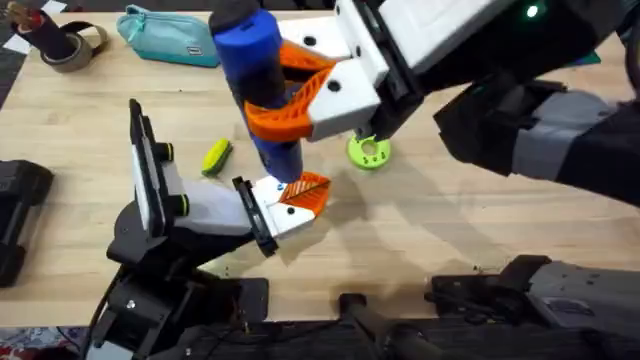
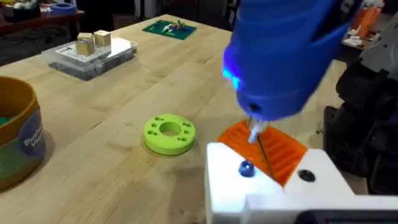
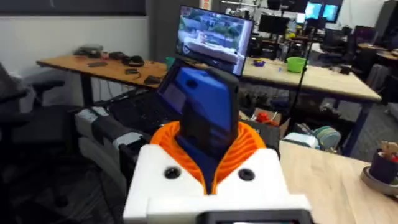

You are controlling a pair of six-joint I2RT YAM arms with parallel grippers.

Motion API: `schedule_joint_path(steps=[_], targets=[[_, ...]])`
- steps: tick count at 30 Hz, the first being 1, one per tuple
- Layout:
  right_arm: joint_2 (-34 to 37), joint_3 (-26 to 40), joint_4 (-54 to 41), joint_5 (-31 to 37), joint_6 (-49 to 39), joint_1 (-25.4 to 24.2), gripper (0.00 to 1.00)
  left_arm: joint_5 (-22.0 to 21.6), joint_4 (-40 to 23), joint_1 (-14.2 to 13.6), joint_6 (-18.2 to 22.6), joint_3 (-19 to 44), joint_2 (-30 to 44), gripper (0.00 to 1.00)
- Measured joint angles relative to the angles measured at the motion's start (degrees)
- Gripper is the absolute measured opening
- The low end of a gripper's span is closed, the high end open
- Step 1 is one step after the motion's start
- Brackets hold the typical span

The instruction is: Pick up the gripper from the table and insert it into the empty holder that is missing its gripper. Then pick up a screw, insert it into the mounting hole, and use the screwdriver to tighten it. Finally, clean up the table by picking up the vegetable and placing it into the bucket.

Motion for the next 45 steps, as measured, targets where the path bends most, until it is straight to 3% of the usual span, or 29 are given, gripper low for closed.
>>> schedule_joint_path(steps=[11,20,24,33,45], targets=[[0.0,2.4,-3.5,-4.2,0.1,-1.3,0.032,0.0,0.0,0.0,0.0,0.0,0.0,0.011],[0.0,17.6,-22.0,-14.4,-2.6,-4.5,0.032,0.0,0.0,0.0,0.0,0.0,0.0,0.011],[0.0,21.6,-21.3,-17.7,-5.4,-6.2,0.031,0.0,0.0,0.0,0.0,0.0,0.0,0.011],[0.0,21.7,-17.5,-19.6,-7.6,-11.8,0.031,0.0,0.0,0.0,0.0,0.0,0.0,0.011],[0.0,21.7,-16.6,-19.6,-8.5,-12.2,0.032,0.0,0.0,0.0,0.0,0.0,0.0,0.011]])
